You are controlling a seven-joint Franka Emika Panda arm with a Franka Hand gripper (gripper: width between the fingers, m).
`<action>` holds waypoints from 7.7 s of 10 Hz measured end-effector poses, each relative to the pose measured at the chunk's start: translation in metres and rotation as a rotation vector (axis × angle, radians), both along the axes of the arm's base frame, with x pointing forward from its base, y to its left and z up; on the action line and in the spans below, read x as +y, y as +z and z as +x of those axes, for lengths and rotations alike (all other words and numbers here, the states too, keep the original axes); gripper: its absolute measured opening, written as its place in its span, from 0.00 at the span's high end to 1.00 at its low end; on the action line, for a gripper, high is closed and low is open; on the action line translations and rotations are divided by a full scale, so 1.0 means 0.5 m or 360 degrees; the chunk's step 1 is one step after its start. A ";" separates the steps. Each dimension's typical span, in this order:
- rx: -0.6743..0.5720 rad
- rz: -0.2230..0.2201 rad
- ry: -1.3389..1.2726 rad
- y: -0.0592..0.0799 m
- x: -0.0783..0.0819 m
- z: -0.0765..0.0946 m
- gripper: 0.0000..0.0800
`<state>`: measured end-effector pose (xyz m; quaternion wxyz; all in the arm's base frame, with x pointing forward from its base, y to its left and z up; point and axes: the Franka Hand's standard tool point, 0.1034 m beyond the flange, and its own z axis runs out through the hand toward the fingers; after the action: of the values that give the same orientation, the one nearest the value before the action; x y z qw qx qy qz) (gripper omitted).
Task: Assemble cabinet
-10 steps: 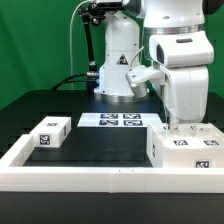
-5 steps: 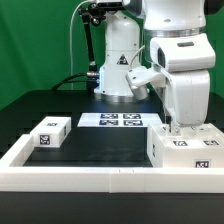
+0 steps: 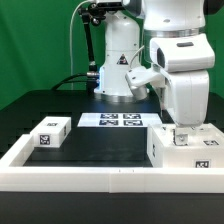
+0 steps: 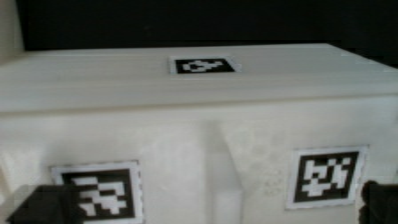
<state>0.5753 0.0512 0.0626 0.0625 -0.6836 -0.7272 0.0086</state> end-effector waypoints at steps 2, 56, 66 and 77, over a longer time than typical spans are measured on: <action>0.0001 -0.0001 -0.0001 0.000 0.000 -0.001 0.00; -0.0042 -0.0134 -0.2358 -0.113 0.056 -0.173 0.00; -0.0050 -0.0129 -0.2294 -0.117 0.060 -0.181 0.95; -0.0049 -0.0166 -0.2217 -0.035 0.062 -0.168 1.00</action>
Offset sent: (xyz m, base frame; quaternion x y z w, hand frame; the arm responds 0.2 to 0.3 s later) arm -0.0323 0.0002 0.0248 -0.0287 -0.0289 0.0943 0.9947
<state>0.4916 0.0823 0.0453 0.0102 -0.9928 -0.1191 -0.0084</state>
